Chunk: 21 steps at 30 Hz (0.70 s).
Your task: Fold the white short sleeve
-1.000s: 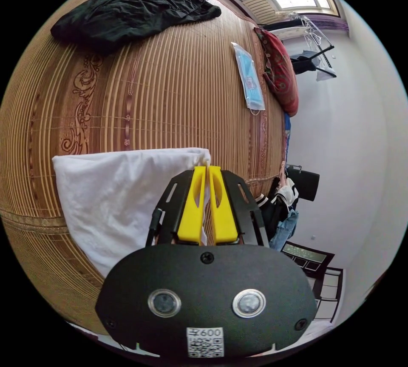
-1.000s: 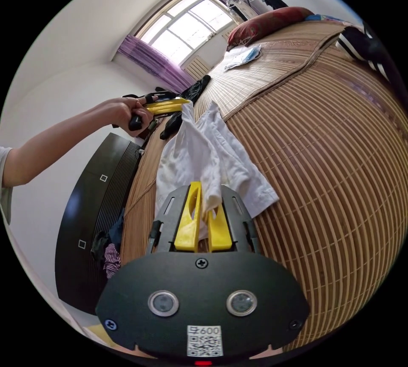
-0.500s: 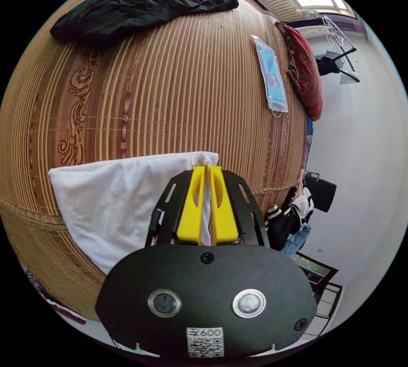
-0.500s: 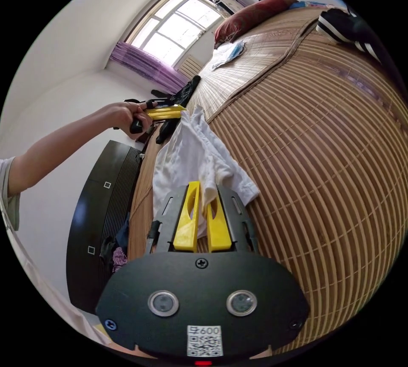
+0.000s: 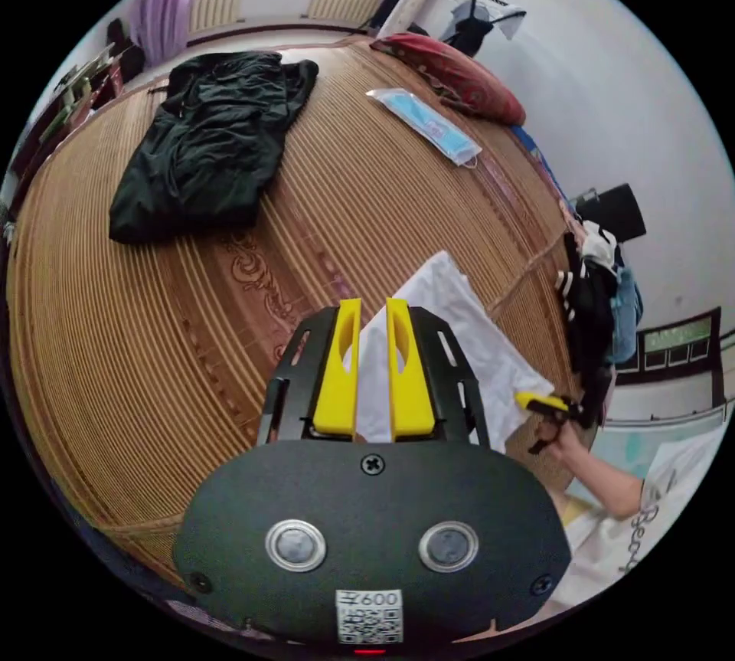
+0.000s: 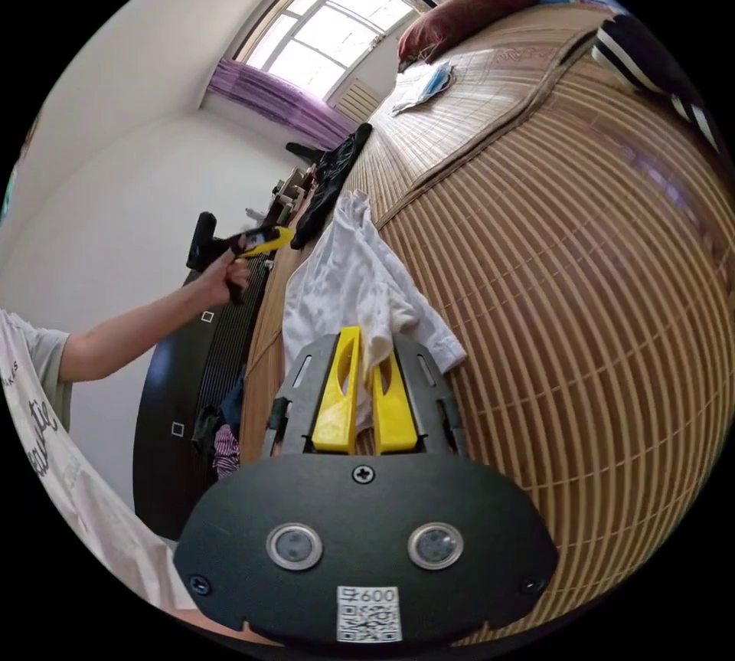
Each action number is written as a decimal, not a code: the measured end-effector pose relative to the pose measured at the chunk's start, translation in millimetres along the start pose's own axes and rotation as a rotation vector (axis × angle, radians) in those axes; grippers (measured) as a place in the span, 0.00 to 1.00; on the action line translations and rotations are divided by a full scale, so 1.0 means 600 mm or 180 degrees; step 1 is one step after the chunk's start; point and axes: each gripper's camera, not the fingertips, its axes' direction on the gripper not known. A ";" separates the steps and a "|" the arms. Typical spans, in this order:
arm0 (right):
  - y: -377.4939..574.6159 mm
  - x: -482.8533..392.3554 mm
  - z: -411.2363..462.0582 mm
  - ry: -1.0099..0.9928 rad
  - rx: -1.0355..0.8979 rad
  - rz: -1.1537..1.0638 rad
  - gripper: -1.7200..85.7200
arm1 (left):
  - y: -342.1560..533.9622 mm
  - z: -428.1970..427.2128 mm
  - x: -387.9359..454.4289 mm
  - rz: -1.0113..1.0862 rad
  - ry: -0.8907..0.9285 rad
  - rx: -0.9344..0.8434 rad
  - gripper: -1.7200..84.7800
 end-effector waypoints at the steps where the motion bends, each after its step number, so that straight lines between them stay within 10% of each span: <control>1: -0.013 0.001 -0.002 0.0006 -0.0016 -0.0010 0.01 | 0.026 0.004 -0.015 0.0143 -0.0051 -0.0171 0.06; 12: -0.078 -0.031 0.058 0.0242 -0.0294 -0.0156 0.01 | 0.113 0.019 -0.059 0.0481 -0.0146 -0.0513 0.07; 21: -0.004 -0.046 0.038 0.1697 0.1096 0.1052 0.01 | 0.210 -0.032 -0.151 -0.0429 0.0558 0.0240 0.05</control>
